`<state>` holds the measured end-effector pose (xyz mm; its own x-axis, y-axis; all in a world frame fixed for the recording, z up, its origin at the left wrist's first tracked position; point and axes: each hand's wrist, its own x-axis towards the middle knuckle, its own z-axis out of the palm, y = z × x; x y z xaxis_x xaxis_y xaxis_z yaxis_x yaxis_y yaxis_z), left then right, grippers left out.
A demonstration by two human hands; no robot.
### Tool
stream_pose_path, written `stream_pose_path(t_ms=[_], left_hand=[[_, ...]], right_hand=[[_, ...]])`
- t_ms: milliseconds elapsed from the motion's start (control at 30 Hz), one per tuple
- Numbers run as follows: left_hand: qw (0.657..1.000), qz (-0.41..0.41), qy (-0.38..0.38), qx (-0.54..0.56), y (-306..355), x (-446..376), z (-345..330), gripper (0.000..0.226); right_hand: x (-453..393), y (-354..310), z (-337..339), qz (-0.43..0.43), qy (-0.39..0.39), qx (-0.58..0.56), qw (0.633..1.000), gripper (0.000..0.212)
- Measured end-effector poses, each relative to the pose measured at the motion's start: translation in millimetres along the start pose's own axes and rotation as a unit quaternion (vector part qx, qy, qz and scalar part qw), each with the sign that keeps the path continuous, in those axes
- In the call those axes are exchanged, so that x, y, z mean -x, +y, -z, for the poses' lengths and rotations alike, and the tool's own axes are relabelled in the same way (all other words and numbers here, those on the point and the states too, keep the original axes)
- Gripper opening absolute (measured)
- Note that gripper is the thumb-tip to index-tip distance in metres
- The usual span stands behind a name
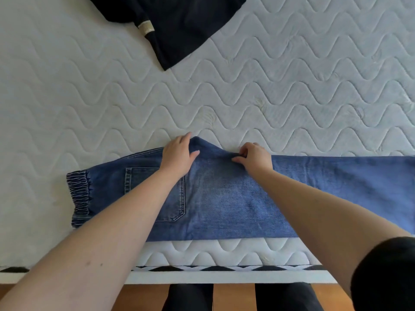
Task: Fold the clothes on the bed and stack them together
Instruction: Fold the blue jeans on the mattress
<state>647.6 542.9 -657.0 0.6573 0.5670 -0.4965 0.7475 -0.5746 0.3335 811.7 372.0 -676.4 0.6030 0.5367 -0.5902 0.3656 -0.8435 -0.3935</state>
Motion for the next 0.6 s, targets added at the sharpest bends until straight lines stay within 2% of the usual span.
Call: stream_pose_path(t_ms=[167,267,333,400,467,533,600], left_hand=[[0.998,0.039,-0.013,0.043,3.5,-20.3,7.5,0.040],[0.998,-0.006,0.040,0.040,8.9,-6.7,9.1,0.018],[0.995,-0.049,0.082,0.023,8.8,13.5,6.3,0.014],[0.990,-0.091,0.103,-0.023,5.8,37.1,-0.6,0.018],[0.982,-0.128,0.132,-0.050,1.7,60.1,-10.6,0.032],[0.971,-0.154,0.171,-0.065,-2.8,78.0,-23.0,0.046],[0.959,-0.174,0.198,-0.102,-7.7,91.8,-38.0,0.049]], right_hand=[[-3.2,4.4,-3.2,0.011,0.016,0.015,1.000,0.029],[8.0,3.3,-7.2,0.071,0.054,0.068,0.994,0.032],[19.2,-0.2,-11.5,0.115,0.065,0.098,0.986,0.047],[32.5,-2.1,-17.0,0.165,0.076,0.121,0.976,0.061],[45.1,0.2,-21.8,0.211,0.073,0.148,0.964,0.069],[56.1,4.1,-25.6,0.232,0.050,0.182,0.954,0.077],[64.4,7.5,-30.2,0.231,0.038,0.201,0.951,0.083]])
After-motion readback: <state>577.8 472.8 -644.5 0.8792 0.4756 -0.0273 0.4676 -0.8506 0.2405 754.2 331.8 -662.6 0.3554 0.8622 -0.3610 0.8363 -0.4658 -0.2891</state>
